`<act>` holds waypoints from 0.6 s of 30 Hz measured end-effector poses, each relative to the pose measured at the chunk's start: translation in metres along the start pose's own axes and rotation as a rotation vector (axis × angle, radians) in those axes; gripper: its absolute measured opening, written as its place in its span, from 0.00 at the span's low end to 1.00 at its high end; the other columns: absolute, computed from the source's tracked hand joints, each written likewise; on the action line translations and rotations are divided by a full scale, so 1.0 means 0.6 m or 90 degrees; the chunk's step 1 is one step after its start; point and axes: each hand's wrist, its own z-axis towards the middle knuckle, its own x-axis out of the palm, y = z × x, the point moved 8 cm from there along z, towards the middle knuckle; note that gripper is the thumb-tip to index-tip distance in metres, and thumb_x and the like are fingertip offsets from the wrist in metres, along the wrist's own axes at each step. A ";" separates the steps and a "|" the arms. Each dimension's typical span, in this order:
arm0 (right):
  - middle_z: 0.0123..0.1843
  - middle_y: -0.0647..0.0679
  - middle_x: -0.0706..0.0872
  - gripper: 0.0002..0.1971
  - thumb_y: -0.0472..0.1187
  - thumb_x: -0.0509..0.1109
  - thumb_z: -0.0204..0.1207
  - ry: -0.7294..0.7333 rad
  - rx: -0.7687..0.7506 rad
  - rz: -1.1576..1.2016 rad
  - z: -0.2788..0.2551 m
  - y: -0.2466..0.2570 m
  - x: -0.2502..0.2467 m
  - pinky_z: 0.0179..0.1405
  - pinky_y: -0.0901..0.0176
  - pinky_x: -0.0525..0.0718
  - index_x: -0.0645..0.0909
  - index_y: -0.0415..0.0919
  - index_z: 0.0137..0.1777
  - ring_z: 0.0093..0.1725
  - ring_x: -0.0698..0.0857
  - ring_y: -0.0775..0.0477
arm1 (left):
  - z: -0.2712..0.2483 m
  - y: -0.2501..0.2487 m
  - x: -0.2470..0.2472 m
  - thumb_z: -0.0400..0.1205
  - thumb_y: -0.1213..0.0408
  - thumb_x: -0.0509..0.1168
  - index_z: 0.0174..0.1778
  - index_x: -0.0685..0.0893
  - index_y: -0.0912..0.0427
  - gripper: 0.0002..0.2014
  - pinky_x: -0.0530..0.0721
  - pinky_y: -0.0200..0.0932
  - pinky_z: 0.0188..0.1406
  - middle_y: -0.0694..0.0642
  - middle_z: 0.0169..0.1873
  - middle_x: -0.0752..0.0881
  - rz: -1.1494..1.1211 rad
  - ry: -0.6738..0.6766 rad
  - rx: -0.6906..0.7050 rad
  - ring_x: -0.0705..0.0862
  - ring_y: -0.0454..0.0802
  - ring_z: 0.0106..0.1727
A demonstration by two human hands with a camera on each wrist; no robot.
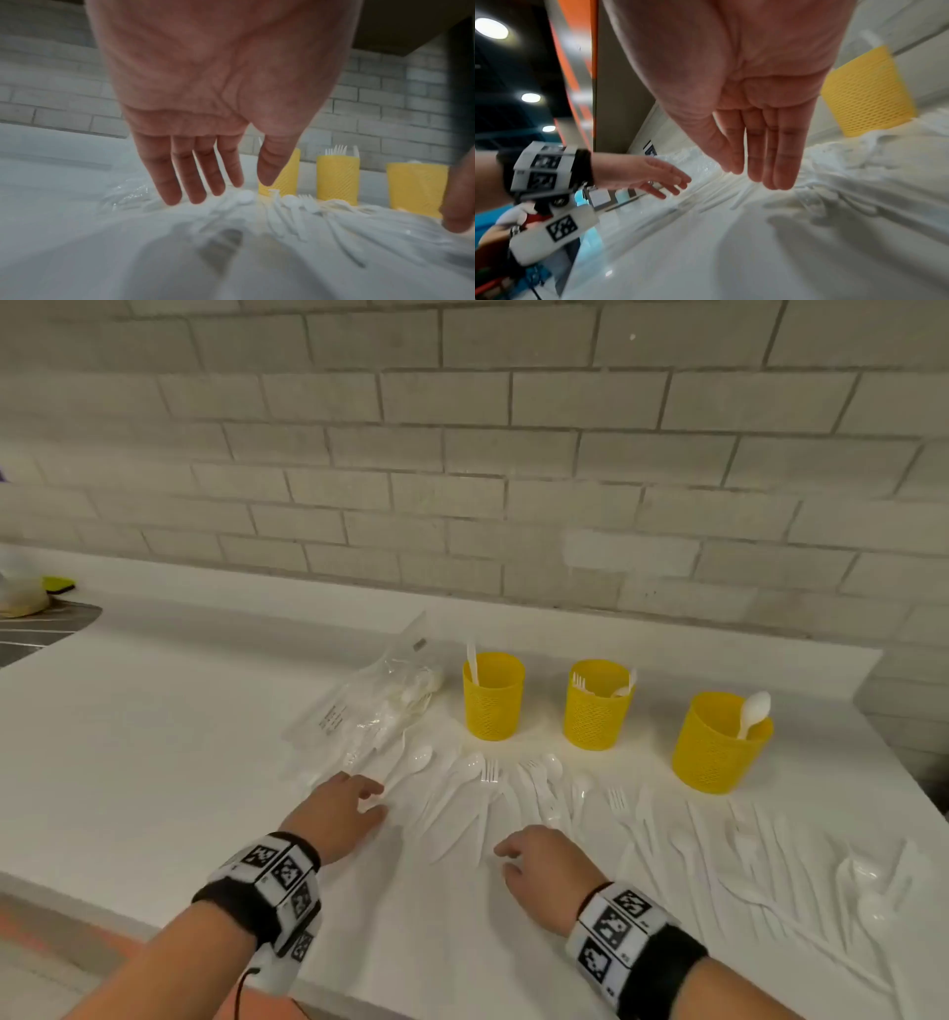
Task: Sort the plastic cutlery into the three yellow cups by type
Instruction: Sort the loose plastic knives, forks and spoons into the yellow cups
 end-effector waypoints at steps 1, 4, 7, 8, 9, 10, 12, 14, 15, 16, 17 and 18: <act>0.73 0.46 0.75 0.20 0.42 0.56 0.84 0.021 0.012 -0.035 0.011 0.002 0.008 0.69 0.62 0.72 0.74 0.42 0.74 0.71 0.76 0.48 | 0.011 0.002 0.000 0.82 0.49 0.62 0.70 0.76 0.48 0.20 0.75 0.45 0.66 0.51 0.65 0.77 0.022 -0.001 -0.013 0.78 0.49 0.65; 0.70 0.41 0.74 0.17 0.41 0.56 0.83 0.031 0.050 -0.119 0.031 -0.002 0.017 0.65 0.57 0.77 0.76 0.36 0.67 0.67 0.77 0.43 | 0.037 -0.001 0.012 0.84 0.48 0.57 0.77 0.69 0.52 0.26 0.73 0.49 0.71 0.54 0.71 0.73 0.102 0.040 -0.034 0.72 0.53 0.73; 0.71 0.42 0.71 0.17 0.43 0.57 0.81 0.035 0.067 -0.173 0.049 -0.013 0.024 0.67 0.54 0.76 0.75 0.37 0.67 0.70 0.72 0.42 | 0.067 -0.006 0.019 0.85 0.47 0.54 0.78 0.66 0.54 0.27 0.73 0.50 0.71 0.56 0.73 0.71 0.153 0.056 -0.033 0.70 0.54 0.74; 0.72 0.43 0.71 0.18 0.43 0.57 0.81 0.030 0.070 -0.181 0.053 -0.015 0.024 0.68 0.54 0.75 0.74 0.38 0.68 0.71 0.71 0.43 | 0.074 -0.010 0.018 0.85 0.47 0.53 0.78 0.67 0.54 0.26 0.74 0.50 0.70 0.56 0.72 0.72 0.163 0.055 -0.031 0.71 0.54 0.73; 0.72 0.44 0.70 0.18 0.43 0.56 0.81 0.023 0.071 -0.196 0.057 -0.016 0.022 0.68 0.54 0.73 0.74 0.39 0.68 0.72 0.69 0.43 | 0.082 -0.012 0.017 0.84 0.46 0.54 0.77 0.68 0.54 0.26 0.75 0.50 0.68 0.56 0.71 0.72 0.173 0.052 -0.029 0.71 0.54 0.72; 0.72 0.44 0.71 0.18 0.44 0.55 0.81 0.016 0.073 -0.210 0.060 -0.017 0.021 0.69 0.53 0.73 0.74 0.39 0.68 0.73 0.67 0.43 | 0.088 -0.014 0.017 0.84 0.46 0.54 0.76 0.69 0.53 0.25 0.76 0.49 0.67 0.56 0.70 0.71 0.179 0.053 -0.027 0.72 0.54 0.70; 0.71 0.44 0.73 0.18 0.45 0.55 0.81 0.015 0.069 -0.234 0.066 -0.010 0.020 0.69 0.52 0.72 0.75 0.40 0.67 0.73 0.66 0.42 | 0.099 -0.014 0.021 0.83 0.47 0.57 0.75 0.71 0.51 0.25 0.78 0.48 0.65 0.55 0.69 0.70 0.168 0.064 -0.020 0.75 0.54 0.67; 0.68 0.43 0.75 0.18 0.45 0.55 0.81 0.023 0.066 -0.237 0.073 0.000 0.022 0.68 0.50 0.73 0.77 0.39 0.64 0.72 0.66 0.40 | 0.106 -0.013 0.025 0.83 0.49 0.60 0.76 0.71 0.49 0.24 0.79 0.44 0.63 0.54 0.66 0.72 0.120 0.072 -0.016 0.78 0.52 0.63; 0.66 0.42 0.77 0.18 0.45 0.54 0.81 0.027 0.062 -0.231 0.078 0.007 0.022 0.68 0.50 0.73 0.77 0.39 0.63 0.71 0.67 0.40 | 0.108 -0.014 0.026 0.82 0.50 0.61 0.75 0.72 0.48 0.24 0.79 0.42 0.61 0.52 0.63 0.73 0.098 0.073 -0.009 0.80 0.50 0.61; 0.66 0.42 0.77 0.18 0.45 0.54 0.81 0.033 0.060 -0.220 0.082 0.013 0.024 0.68 0.49 0.73 0.77 0.38 0.64 0.71 0.67 0.40 | 0.108 -0.016 0.028 0.82 0.51 0.61 0.74 0.73 0.48 0.23 0.79 0.41 0.60 0.51 0.60 0.75 0.083 0.075 0.003 0.80 0.49 0.58; 0.66 0.42 0.78 0.18 0.44 0.54 0.81 0.038 0.052 -0.208 0.085 0.019 0.026 0.68 0.49 0.73 0.77 0.38 0.65 0.71 0.67 0.40 | 0.106 -0.019 0.030 0.82 0.51 0.62 0.73 0.74 0.48 0.22 0.78 0.40 0.58 0.51 0.56 0.75 0.080 0.080 0.017 0.80 0.48 0.56; 0.66 0.41 0.78 0.19 0.43 0.54 0.81 0.040 0.044 -0.192 0.090 0.026 0.029 0.69 0.49 0.73 0.76 0.39 0.67 0.71 0.67 0.40 | 0.103 -0.024 0.033 0.82 0.52 0.62 0.72 0.75 0.47 0.21 0.77 0.38 0.57 0.50 0.54 0.75 0.080 0.082 0.033 0.80 0.48 0.54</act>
